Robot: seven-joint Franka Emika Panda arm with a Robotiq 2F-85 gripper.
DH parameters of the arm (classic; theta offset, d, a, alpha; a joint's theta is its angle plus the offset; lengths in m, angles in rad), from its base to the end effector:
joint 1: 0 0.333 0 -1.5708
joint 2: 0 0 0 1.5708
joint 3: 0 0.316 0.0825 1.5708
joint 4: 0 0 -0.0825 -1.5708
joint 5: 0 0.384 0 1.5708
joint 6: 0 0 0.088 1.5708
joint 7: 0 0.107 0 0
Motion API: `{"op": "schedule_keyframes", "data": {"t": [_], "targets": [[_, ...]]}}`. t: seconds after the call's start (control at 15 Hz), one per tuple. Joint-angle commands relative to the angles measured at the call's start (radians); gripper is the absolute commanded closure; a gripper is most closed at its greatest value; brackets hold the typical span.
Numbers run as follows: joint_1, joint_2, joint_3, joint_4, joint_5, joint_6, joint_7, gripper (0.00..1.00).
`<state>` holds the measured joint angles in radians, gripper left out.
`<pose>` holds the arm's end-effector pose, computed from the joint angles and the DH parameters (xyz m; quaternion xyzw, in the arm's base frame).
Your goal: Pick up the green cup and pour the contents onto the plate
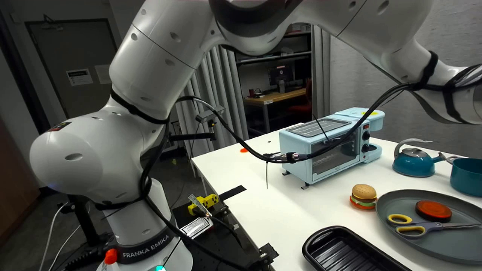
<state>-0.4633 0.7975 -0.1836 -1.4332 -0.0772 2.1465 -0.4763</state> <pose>0.5850 -0.4158 0.2180 0.9938 -0.0380 -0.0831 0.0634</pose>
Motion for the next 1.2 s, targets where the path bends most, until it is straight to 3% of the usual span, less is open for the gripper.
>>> {"op": "schedule_keyframes", "data": {"t": [0.0,1.13], "targets": [[-0.028,0.059,0.019,0.083,-0.009,-0.023,-0.046,0.00],[-0.036,0.132,0.050,0.177,-0.007,-0.064,-0.169,0.00]]}}
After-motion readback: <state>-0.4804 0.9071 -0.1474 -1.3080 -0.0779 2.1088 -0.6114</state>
